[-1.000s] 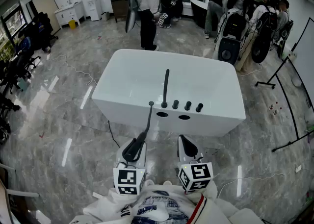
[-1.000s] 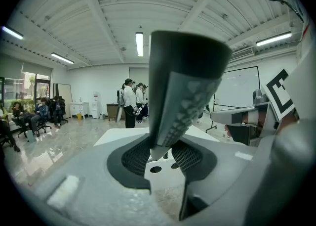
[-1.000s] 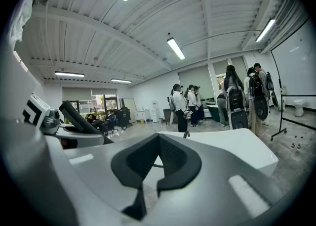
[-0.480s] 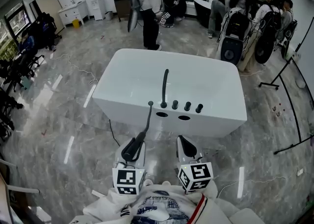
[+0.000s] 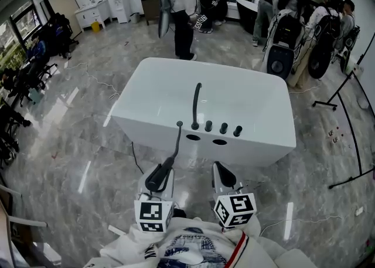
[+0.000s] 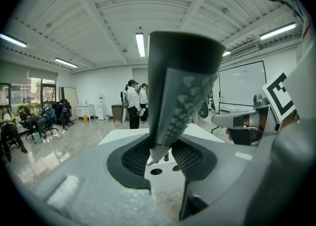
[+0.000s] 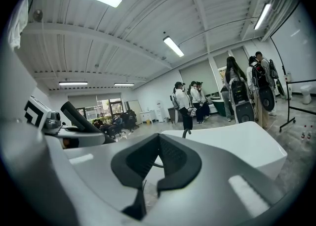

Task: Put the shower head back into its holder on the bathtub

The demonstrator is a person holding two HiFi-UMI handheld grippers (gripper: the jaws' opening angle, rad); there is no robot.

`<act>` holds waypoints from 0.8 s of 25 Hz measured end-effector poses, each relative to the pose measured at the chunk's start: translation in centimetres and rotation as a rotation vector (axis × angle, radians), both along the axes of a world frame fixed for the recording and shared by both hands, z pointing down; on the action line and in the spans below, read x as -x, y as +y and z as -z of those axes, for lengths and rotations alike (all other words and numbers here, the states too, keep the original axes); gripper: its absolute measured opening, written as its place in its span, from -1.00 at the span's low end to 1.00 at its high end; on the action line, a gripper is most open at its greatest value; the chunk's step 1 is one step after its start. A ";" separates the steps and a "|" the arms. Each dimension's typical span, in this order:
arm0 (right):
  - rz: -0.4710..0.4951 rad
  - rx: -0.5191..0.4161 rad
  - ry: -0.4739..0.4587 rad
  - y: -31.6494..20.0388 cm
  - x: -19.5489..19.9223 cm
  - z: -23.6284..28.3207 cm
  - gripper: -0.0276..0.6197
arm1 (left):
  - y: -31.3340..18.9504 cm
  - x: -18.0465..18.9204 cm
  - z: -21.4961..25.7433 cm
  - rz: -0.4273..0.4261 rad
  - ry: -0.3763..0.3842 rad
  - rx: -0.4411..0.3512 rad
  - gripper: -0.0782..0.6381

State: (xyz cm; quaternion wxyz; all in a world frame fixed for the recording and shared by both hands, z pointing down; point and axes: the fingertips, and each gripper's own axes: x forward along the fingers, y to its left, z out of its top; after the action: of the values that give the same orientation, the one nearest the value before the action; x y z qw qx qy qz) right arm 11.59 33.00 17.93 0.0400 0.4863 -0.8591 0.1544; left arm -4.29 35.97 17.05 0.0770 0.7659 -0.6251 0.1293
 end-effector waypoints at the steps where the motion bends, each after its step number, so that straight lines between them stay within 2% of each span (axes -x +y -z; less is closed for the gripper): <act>1: 0.001 0.001 -0.002 -0.2 0.1 0.1 -0.90 | -0.3 0.0 0.5 0.002 -0.001 -0.004 -0.39; 4: -0.002 0.004 -0.006 -0.9 0.1 0.0 -0.90 | -1.2 -0.1 1.3 0.001 -0.010 -0.016 -0.39; 10: -0.012 0.016 0.002 -2.0 0.2 -0.9 -0.90 | -2.5 -0.1 0.0 -0.020 -0.009 -0.011 -0.39; 20: -0.001 0.044 0.021 -4.7 3.1 -1.9 -0.90 | -5.4 2.1 -0.8 -0.033 0.004 -0.001 -0.39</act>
State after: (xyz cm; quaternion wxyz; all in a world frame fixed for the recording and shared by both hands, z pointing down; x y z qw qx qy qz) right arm 8.51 28.32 19.78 0.0594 0.4872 -0.8549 0.1681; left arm -6.37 30.59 17.85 0.0758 0.7763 -0.6124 0.1290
